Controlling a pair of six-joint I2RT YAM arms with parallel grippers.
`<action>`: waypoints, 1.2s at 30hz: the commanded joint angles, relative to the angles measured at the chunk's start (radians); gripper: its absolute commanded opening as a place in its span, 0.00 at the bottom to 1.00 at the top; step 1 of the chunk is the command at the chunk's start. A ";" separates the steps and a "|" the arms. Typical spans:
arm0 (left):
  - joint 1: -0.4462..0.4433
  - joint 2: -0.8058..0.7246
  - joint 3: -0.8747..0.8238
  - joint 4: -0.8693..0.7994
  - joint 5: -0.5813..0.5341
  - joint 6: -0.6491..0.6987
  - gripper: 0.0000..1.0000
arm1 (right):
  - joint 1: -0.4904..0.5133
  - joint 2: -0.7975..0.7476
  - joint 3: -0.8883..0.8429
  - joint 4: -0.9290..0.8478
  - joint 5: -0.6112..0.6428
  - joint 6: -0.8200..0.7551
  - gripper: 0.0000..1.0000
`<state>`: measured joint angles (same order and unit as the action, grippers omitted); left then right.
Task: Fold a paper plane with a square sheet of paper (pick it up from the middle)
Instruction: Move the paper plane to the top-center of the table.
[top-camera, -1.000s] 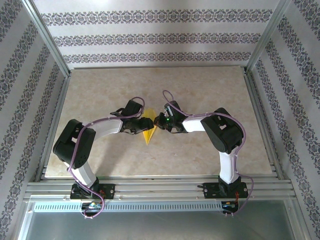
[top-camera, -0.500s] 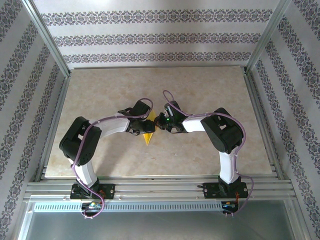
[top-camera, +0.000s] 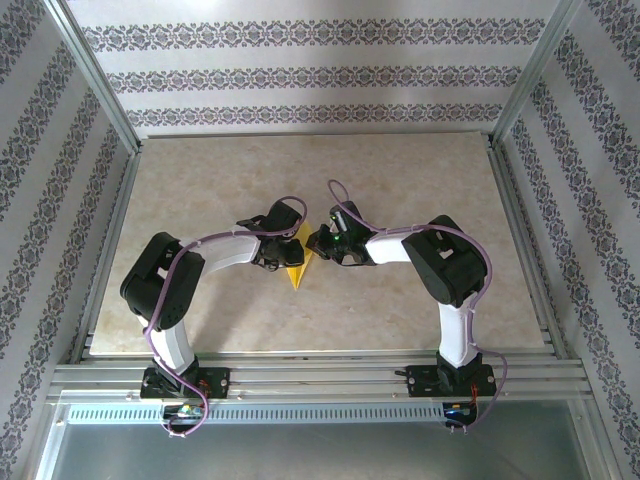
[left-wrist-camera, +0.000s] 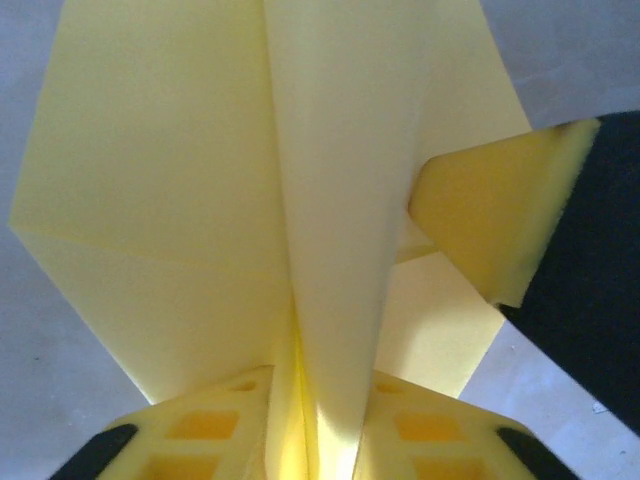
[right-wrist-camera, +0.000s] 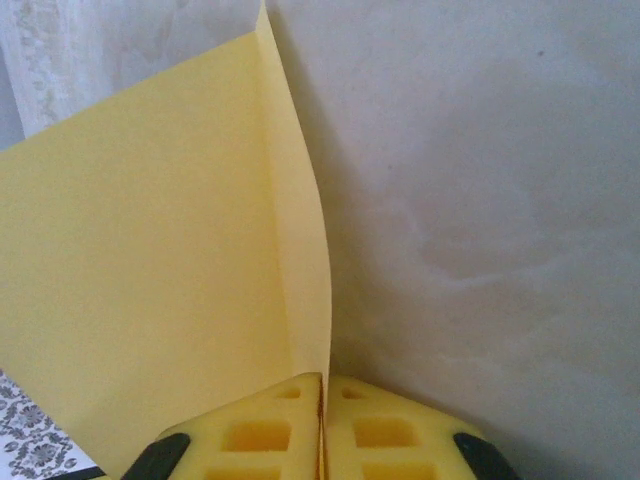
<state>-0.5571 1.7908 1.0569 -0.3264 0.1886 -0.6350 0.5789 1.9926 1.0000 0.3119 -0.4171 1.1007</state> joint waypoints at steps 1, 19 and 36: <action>-0.015 0.007 0.027 -0.044 -0.034 0.005 0.20 | -0.017 -0.028 -0.014 0.027 -0.014 0.000 0.16; -0.015 0.007 0.092 -0.202 -0.147 0.049 0.10 | -0.136 -0.344 -0.196 -0.079 0.158 -0.171 0.31; -0.026 0.111 0.144 -0.244 -0.146 0.039 0.19 | -0.145 -0.376 -0.204 -0.099 0.181 -0.177 0.31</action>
<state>-0.5694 1.8717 1.1790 -0.5167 0.0509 -0.6048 0.4465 1.6402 0.8009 0.2169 -0.2535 0.9424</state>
